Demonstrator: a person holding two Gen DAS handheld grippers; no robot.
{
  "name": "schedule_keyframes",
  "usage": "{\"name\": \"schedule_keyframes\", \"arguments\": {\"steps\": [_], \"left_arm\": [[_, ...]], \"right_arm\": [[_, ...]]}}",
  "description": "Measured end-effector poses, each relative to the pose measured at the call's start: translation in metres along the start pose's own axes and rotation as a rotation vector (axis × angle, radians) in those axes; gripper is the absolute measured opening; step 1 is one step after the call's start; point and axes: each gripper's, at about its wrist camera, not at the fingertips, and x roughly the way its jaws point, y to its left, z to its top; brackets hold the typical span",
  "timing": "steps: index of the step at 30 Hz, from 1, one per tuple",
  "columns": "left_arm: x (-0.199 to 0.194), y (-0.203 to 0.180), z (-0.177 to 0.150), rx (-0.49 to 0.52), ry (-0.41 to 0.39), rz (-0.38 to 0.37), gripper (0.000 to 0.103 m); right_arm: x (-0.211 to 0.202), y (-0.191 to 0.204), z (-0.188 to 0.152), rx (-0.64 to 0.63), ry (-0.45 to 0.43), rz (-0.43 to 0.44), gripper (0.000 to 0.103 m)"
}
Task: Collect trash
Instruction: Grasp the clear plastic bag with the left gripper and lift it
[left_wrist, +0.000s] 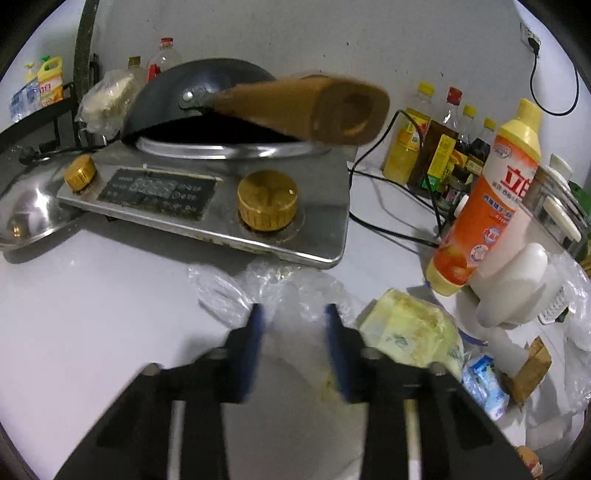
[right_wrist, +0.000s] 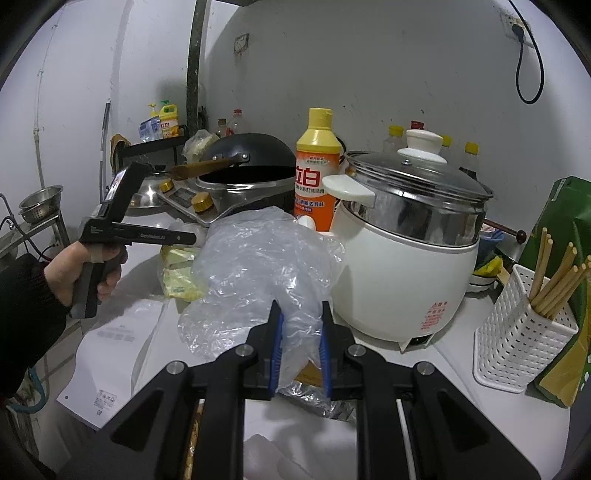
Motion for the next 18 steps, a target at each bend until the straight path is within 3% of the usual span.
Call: {"name": "schedule_keyframes", "arguments": {"steps": [18], "left_arm": [[-0.11, -0.021, 0.01, 0.039, -0.199, 0.035, 0.022]], "right_arm": [[-0.067, 0.017, 0.0, -0.021, -0.081, 0.005, 0.016]]}}
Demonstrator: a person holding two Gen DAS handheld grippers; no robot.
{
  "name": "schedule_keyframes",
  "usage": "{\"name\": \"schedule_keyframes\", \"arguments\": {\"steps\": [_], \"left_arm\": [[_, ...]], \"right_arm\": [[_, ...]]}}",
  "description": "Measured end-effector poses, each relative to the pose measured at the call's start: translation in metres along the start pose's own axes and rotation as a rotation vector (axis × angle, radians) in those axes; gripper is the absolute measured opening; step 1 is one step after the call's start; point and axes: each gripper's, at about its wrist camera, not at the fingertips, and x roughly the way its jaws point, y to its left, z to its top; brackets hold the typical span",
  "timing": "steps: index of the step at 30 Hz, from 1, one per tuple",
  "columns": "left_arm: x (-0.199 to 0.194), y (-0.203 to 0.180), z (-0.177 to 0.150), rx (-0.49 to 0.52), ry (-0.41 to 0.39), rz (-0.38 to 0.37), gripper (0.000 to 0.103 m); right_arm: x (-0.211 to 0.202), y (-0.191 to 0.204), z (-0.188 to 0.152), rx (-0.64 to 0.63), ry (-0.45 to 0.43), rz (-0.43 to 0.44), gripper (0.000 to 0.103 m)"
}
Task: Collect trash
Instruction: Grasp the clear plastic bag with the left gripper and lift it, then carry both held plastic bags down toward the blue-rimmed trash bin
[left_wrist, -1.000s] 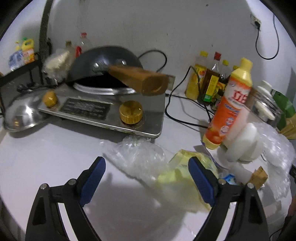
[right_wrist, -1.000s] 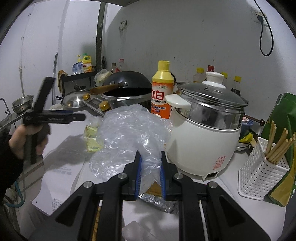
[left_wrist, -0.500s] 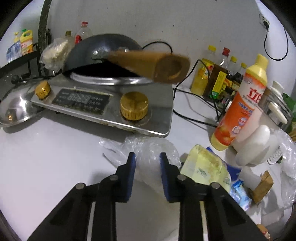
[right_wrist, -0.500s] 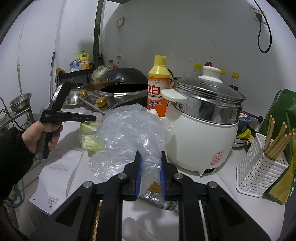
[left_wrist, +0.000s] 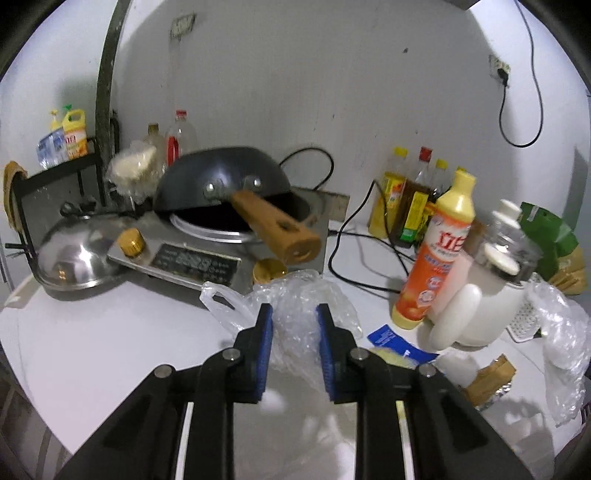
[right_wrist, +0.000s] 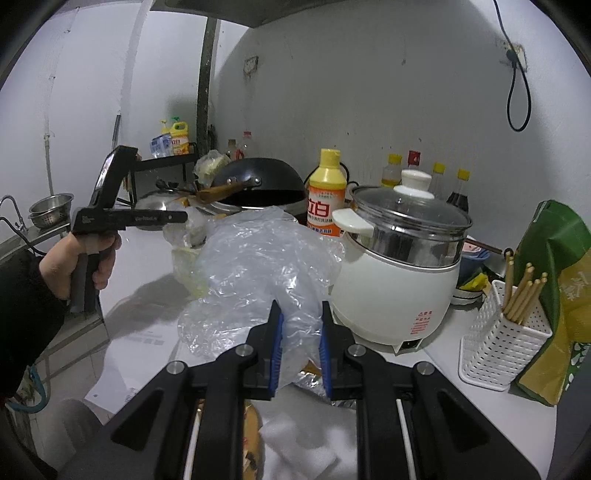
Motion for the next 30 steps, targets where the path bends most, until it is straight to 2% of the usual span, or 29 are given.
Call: {"name": "schedule_keyframes", "arguments": {"steps": [10, 18, 30], "left_arm": [[-0.069, -0.01, -0.013, 0.003, -0.051, -0.012, 0.022], [-0.122, -0.024, -0.04, 0.024, -0.067, -0.044, 0.022], [-0.185, -0.03, -0.081, 0.037, -0.083, -0.041, 0.022]], "right_arm": [[-0.04, 0.022, -0.001, -0.021, -0.03, 0.01, 0.016], [-0.068, 0.04, -0.005, -0.029, -0.039, 0.025, 0.016], [-0.101, 0.074, -0.017, -0.055, -0.041, 0.062, 0.016]]}}
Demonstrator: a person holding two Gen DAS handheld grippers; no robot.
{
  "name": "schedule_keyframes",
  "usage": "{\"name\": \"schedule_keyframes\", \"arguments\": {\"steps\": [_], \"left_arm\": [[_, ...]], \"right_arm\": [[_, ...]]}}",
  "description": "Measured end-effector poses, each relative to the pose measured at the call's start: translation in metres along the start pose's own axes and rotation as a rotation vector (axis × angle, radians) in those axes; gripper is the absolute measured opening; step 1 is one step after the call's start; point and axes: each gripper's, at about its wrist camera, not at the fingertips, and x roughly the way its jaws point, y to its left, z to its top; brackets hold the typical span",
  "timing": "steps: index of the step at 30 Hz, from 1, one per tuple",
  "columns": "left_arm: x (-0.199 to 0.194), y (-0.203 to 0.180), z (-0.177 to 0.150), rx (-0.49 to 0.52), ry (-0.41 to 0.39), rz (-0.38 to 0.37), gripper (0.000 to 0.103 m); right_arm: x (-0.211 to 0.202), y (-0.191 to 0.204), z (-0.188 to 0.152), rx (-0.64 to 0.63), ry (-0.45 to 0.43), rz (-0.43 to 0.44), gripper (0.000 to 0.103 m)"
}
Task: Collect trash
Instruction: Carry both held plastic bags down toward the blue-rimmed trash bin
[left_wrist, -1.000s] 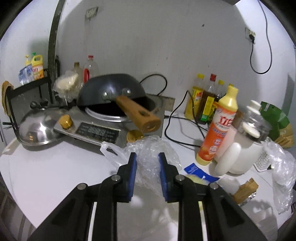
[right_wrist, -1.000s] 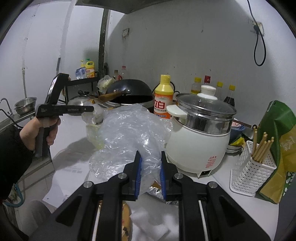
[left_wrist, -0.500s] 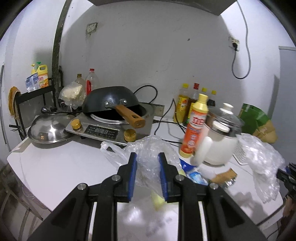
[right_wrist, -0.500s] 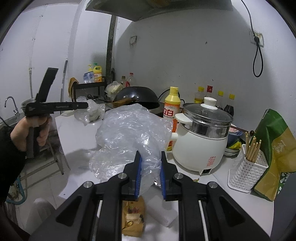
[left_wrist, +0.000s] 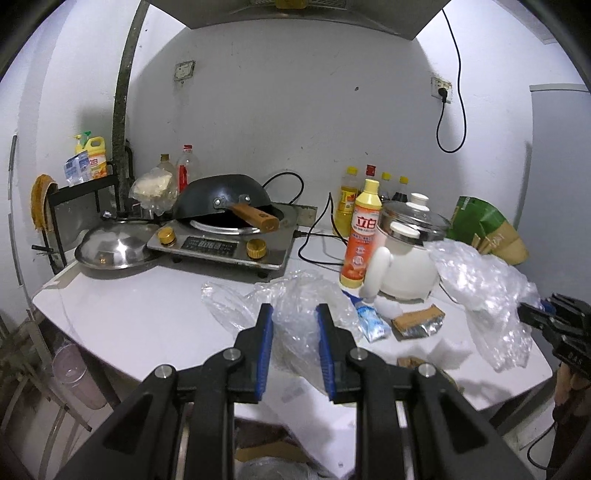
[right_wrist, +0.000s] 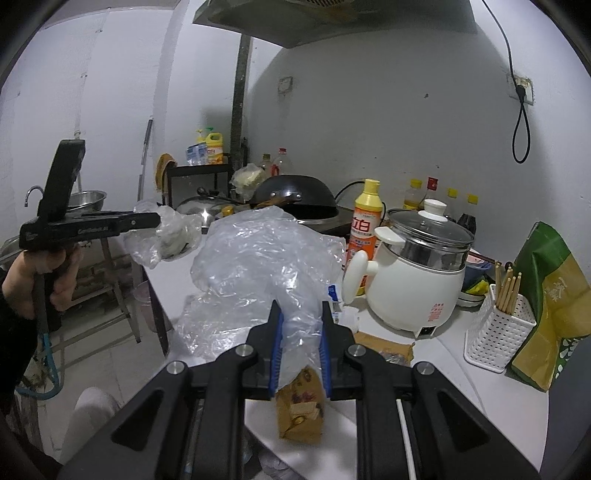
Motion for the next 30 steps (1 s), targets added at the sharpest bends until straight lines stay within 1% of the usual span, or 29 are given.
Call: {"name": "schedule_keyframes", "arguments": {"steps": [6, 16, 21, 30], "left_arm": [[-0.019, 0.001, -0.021, -0.012, 0.007, 0.001, 0.022], [-0.043, -0.003, -0.06, -0.015, 0.012, -0.003, 0.022], [-0.052, -0.004, -0.085, -0.026, 0.027, -0.005, 0.022], [-0.067, 0.005, -0.127, -0.058, 0.056, 0.015, 0.022]], "right_arm": [[-0.009, 0.014, -0.004, -0.011, 0.001, 0.014, 0.016], [-0.014, 0.04, -0.02, -0.038, 0.032, 0.054, 0.016], [-0.013, 0.055, -0.032, -0.056, 0.056, 0.09, 0.016], [-0.008, 0.081, -0.056, -0.092, 0.102, 0.146, 0.016]]}}
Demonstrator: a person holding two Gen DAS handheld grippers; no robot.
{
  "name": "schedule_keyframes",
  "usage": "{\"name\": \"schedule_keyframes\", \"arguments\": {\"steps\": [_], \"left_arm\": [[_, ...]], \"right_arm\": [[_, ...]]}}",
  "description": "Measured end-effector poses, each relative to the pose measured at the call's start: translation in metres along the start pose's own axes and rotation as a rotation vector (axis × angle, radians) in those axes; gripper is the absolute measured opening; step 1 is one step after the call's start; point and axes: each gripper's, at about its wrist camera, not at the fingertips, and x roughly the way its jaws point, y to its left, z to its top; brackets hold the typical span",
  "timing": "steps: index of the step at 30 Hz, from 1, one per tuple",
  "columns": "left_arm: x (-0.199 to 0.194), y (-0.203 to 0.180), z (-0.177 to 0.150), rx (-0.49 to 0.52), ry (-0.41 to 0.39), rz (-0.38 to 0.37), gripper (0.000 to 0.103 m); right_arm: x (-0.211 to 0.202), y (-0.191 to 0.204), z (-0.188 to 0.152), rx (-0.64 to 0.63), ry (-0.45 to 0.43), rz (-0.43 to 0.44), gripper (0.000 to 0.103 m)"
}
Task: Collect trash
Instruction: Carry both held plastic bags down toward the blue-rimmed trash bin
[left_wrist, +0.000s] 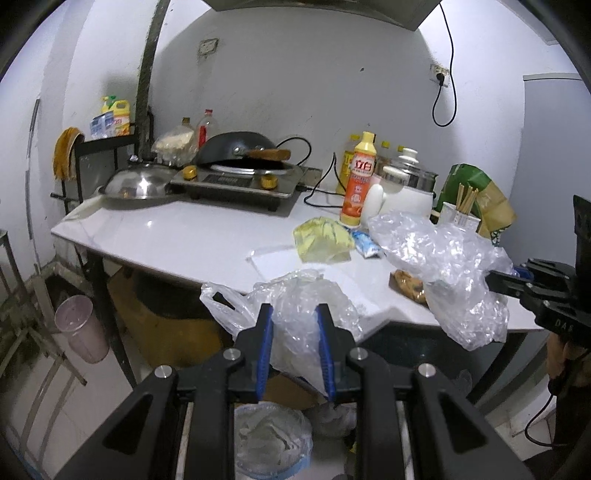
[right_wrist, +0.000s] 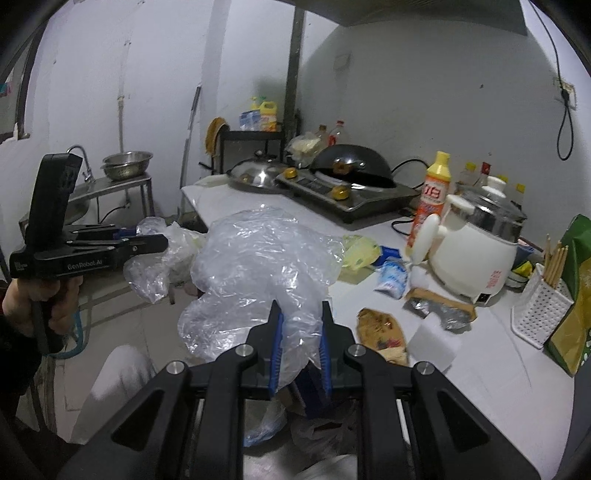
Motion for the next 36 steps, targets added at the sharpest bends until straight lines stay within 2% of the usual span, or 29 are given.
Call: {"name": "schedule_keyframes", "arguments": {"steps": [8, 17, 26, 36], "left_arm": [[-0.006, 0.011, -0.036, -0.016, 0.03, 0.052, 0.022], [-0.002, 0.047, -0.071, -0.105, 0.066, 0.123, 0.022], [0.019, 0.08, -0.107, -0.186, 0.126, 0.148, 0.022], [0.064, 0.101, -0.144, -0.247, 0.205, 0.135, 0.022]], "right_arm": [[-0.002, 0.025, -0.023, -0.035, 0.004, 0.066, 0.016], [0.019, 0.064, -0.051, -0.093, 0.069, 0.149, 0.016], [0.083, 0.091, -0.088, -0.136, 0.225, 0.2, 0.016], [0.172, 0.085, -0.121, -0.108, 0.417, 0.202, 0.016]]}}
